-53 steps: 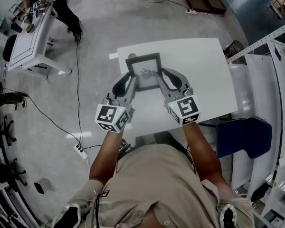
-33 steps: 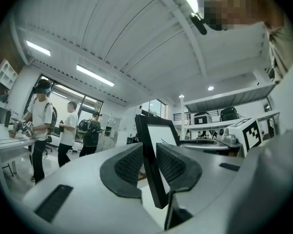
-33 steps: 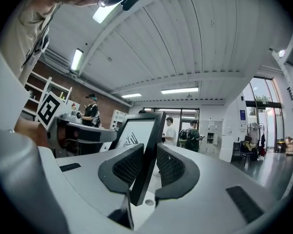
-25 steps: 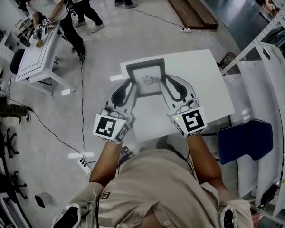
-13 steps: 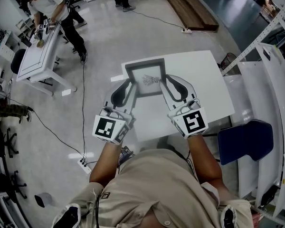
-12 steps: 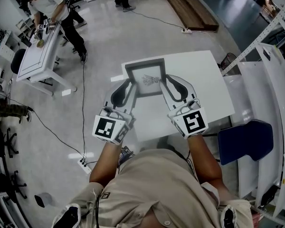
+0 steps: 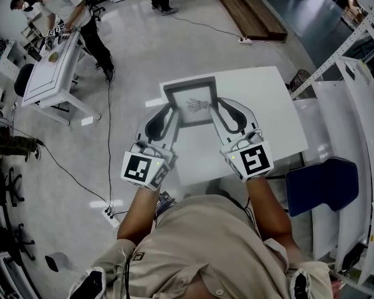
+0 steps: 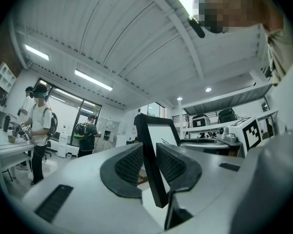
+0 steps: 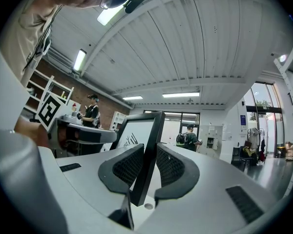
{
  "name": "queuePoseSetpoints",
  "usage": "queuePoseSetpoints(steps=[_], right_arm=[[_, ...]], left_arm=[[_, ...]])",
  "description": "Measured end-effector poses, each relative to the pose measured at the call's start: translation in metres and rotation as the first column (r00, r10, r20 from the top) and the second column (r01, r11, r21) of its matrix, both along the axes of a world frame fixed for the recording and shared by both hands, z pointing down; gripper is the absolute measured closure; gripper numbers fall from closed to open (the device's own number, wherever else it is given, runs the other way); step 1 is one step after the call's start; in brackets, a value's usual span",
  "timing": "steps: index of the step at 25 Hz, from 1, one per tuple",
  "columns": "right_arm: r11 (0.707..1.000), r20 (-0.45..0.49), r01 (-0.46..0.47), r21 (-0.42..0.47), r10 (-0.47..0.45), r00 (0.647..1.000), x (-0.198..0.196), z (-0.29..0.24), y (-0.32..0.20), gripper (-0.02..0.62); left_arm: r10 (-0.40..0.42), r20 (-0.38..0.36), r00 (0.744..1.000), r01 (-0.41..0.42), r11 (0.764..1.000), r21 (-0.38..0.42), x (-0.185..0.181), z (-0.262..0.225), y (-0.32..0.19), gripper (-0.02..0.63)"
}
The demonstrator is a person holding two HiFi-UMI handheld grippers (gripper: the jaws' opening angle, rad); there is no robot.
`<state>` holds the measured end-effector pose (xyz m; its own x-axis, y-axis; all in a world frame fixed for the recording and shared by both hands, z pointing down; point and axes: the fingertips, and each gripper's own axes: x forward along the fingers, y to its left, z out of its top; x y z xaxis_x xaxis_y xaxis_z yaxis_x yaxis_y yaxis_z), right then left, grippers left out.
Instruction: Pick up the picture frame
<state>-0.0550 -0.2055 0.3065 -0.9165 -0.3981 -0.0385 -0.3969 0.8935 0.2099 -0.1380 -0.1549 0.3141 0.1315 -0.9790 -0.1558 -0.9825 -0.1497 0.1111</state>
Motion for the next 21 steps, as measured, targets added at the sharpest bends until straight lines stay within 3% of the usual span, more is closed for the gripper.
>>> queuePoseSetpoints(steps=[21], right_arm=[[1.000, -0.021, 0.002, -0.014, -0.002, 1.000, -0.0016, 0.0067, -0.0044, 0.506]], left_arm=[[-0.003, -0.013, 1.000, 0.003, 0.999, -0.032, -0.0014, 0.0086, -0.0048, 0.518]])
